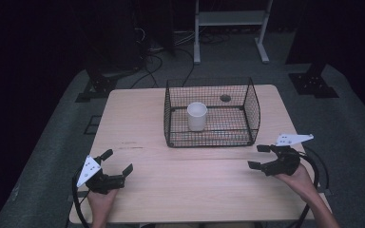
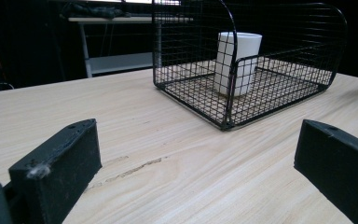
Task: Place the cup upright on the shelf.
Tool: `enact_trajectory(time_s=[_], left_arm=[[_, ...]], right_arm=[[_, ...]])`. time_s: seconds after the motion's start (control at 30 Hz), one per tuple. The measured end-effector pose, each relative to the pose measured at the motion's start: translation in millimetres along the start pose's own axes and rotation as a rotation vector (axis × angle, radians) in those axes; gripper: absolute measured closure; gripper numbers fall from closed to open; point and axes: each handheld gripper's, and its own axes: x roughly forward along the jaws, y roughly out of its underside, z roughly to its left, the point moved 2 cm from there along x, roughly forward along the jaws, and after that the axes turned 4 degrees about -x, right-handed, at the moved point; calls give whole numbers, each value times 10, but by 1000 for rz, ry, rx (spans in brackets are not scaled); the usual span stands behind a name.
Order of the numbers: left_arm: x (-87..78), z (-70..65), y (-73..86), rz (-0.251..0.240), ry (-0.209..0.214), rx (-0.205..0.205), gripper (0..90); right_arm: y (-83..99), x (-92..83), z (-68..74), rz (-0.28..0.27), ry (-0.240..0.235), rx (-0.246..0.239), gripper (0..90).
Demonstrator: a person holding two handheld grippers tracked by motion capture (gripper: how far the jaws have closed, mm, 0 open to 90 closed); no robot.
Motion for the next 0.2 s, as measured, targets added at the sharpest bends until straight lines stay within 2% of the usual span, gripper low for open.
enact_trajectory(time_s=[0.2], left_arm=[[-1,2,0,1,-5,1,0]], right_arm=[[114,-51,4,-16,6,16,136]])
